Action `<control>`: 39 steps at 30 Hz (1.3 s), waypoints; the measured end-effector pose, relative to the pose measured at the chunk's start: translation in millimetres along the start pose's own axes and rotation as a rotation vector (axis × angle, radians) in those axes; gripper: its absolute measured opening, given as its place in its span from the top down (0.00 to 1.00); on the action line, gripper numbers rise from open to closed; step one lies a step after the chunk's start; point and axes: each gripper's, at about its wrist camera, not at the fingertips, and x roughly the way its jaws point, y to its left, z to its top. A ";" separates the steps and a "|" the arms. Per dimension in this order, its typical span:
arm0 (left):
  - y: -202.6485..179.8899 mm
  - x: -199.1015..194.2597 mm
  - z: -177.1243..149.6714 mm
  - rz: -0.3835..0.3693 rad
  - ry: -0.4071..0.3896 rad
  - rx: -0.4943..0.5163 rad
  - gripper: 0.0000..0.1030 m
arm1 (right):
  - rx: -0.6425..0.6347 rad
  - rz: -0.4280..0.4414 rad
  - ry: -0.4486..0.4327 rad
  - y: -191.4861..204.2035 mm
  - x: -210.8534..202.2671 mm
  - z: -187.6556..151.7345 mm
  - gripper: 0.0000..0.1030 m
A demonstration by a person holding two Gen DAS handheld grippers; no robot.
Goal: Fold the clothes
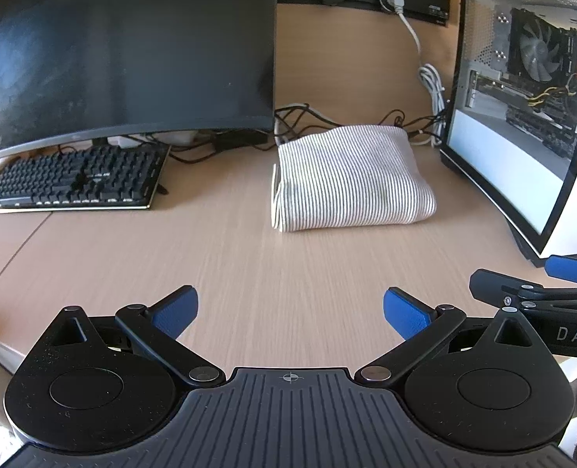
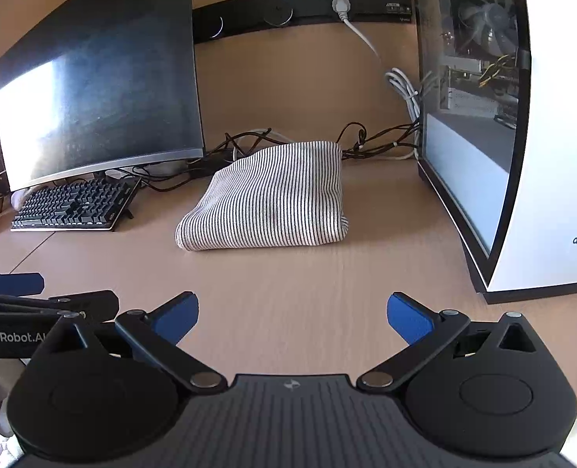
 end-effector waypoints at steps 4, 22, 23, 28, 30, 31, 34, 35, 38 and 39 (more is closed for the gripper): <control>1.5 0.6 0.1 -0.005 0.004 -0.001 0.00 | 0.001 -0.003 0.003 1.3 -0.8 -0.3 0.00; 4.2 2.0 -1.6 -0.019 0.014 -0.014 0.00 | 0.009 -0.004 0.018 3.4 -0.2 -0.7 0.00; 4.2 2.1 -1.6 -0.019 0.014 -0.015 0.00 | 0.008 -0.004 0.019 3.4 -0.2 -0.8 0.00; 4.7 1.2 -0.8 -0.025 0.004 -0.018 0.00 | 0.001 -0.010 0.014 2.9 -0.7 -0.2 0.00; 3.5 0.9 -0.1 -0.029 -0.002 -0.013 0.00 | 0.001 -0.014 0.004 2.3 -1.9 0.5 0.00; 2.9 0.9 0.0 -0.033 -0.001 -0.010 0.00 | 0.002 -0.017 0.001 1.7 -2.2 0.7 0.00; 2.7 1.5 0.4 -0.055 -0.001 -0.017 0.00 | 0.011 -0.022 0.004 -0.6 -1.0 1.2 0.00; 2.8 1.8 0.5 -0.064 0.000 -0.024 0.00 | 0.014 -0.018 0.007 -1.6 -0.4 1.2 0.00; 6.0 2.3 0.9 -0.085 0.006 -0.051 0.00 | 0.010 -0.012 0.006 -0.3 0.1 1.5 0.00; 6.5 2.4 1.1 -0.085 0.008 -0.056 0.00 | 0.008 -0.012 0.005 0.3 0.2 1.9 0.00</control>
